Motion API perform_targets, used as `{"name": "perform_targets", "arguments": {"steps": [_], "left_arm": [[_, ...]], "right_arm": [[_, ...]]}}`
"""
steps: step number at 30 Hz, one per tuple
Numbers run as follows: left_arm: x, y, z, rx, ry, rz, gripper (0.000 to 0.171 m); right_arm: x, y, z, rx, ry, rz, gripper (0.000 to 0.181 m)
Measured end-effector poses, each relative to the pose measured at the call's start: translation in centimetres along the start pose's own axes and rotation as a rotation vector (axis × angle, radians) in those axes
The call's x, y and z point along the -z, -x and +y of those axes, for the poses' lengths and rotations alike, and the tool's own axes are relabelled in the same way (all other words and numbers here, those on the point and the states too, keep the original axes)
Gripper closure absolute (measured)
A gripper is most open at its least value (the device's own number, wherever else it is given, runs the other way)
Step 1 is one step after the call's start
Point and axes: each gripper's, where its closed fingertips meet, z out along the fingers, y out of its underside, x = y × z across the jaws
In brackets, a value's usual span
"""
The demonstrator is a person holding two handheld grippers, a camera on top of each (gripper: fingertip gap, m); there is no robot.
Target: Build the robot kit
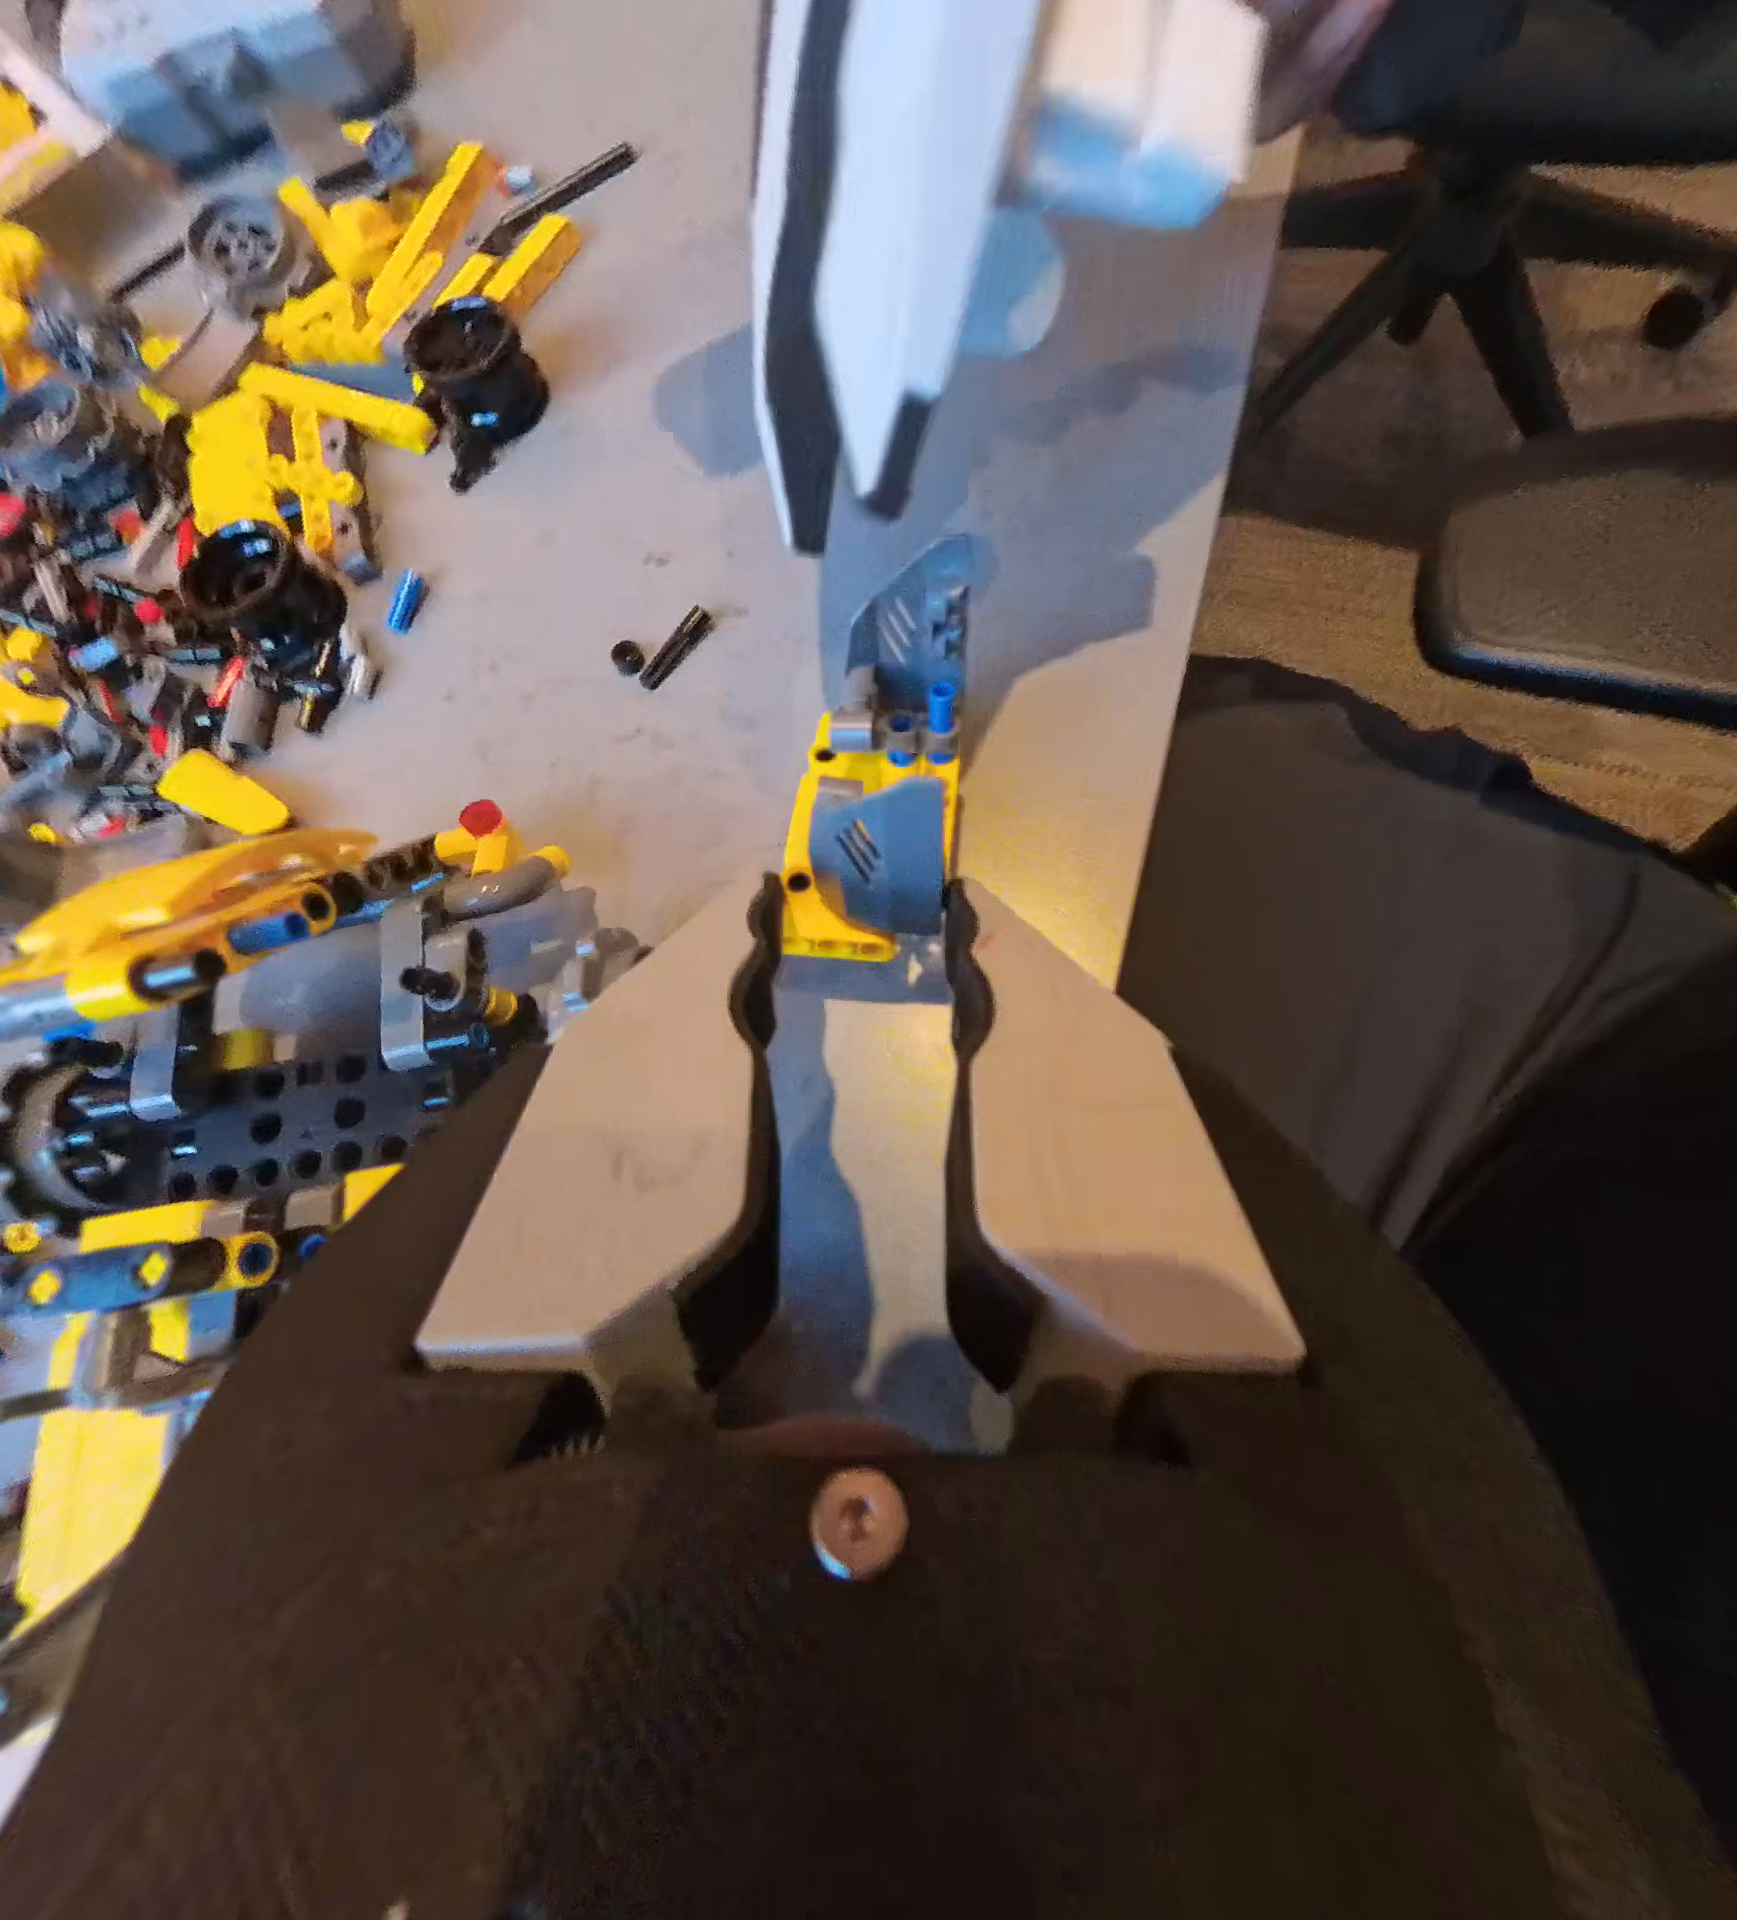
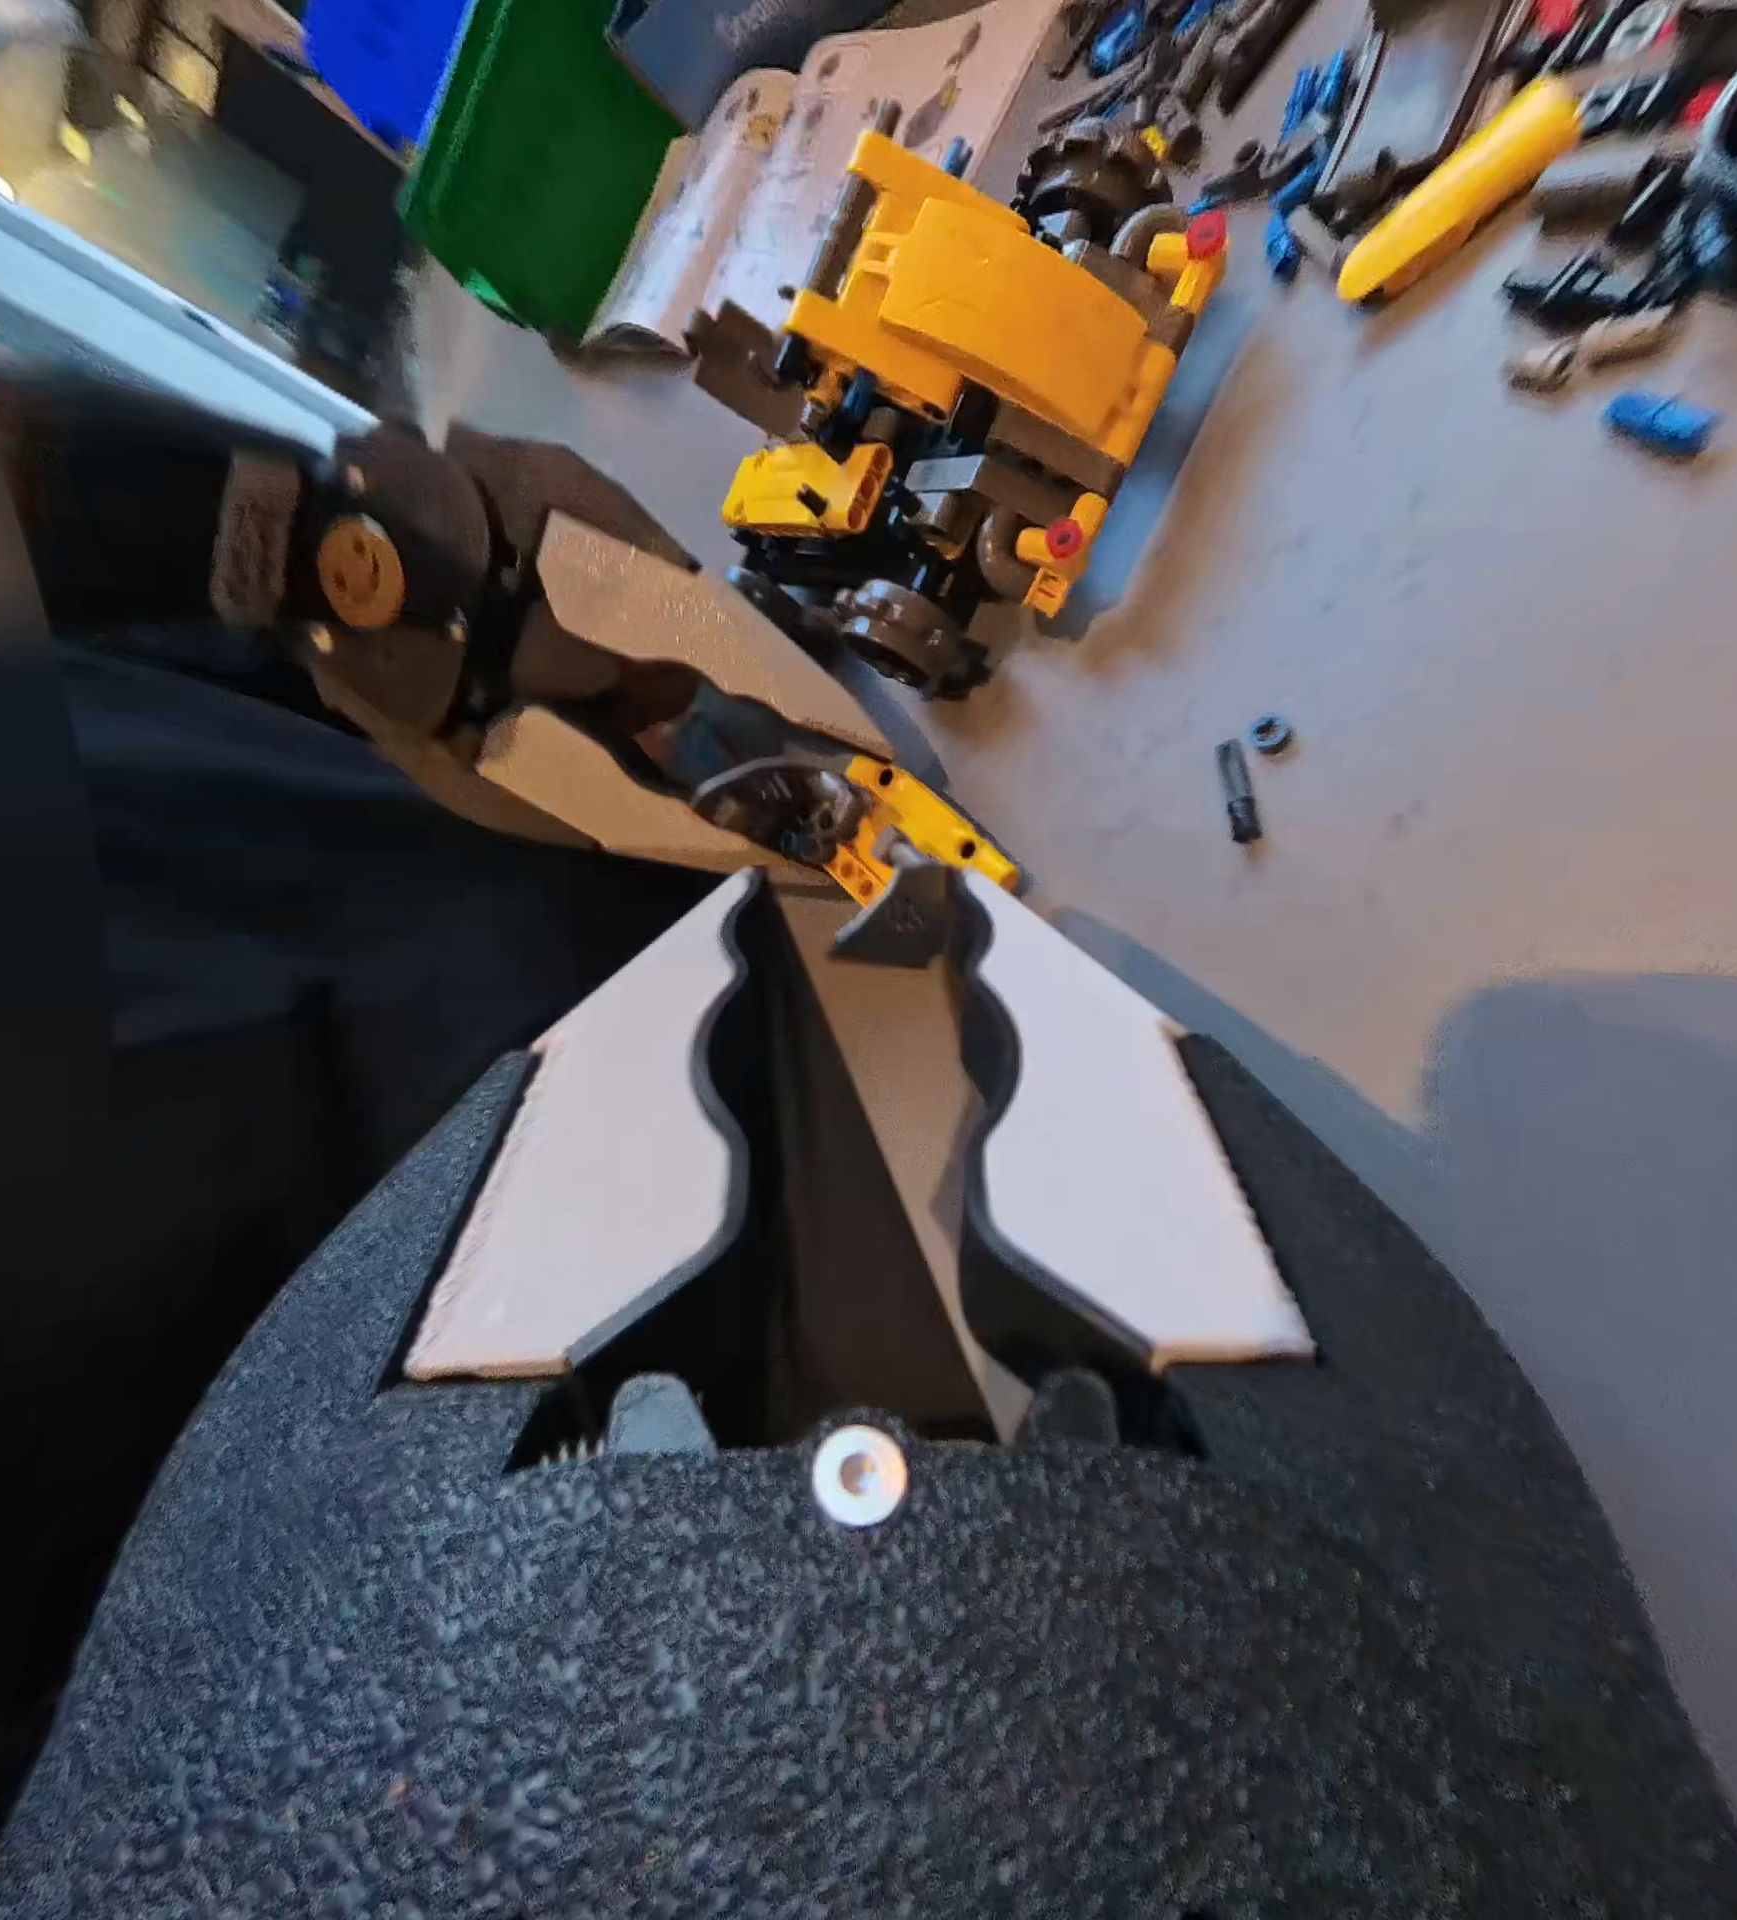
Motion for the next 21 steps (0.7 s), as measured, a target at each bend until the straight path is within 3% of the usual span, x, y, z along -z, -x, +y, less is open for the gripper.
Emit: {"name": "perform_targets", "arguments": {"steps": [4, 8, 11, 15, 21], "left_arm": [[-0.7, 0.0, -0.1, 0.092, -0.002, 0.048, 0.142], [-1.6, -0.2, -0.5, 0.103, 0.003, 0.040, 0.142], [-2.2, -0.5, -1.0, 0.100, -0.003, 0.028, 0.142], [-2.6, -1.0, -1.5, 0.121, -0.014, 0.041, 0.140], [-2.8, -1.2, -1.0, 0.161, 0.001, 0.052, 0.132]], "right_arm": [[1.0, -0.5, 1.0, 0.276, -0.018, 0.150, 0.135], [0.4, -0.3, 1.6, 0.443, -0.043, 0.206, 0.134], [-0.4, -1.3, 2.1, 0.505, 0.001, 0.283, 0.135], [-0.8, -2.3, 2.0, 0.561, 0.025, 0.375, 0.163], [-0.2, -2.9, 2.0, 0.539, -0.003, 0.403, 0.164]]}}
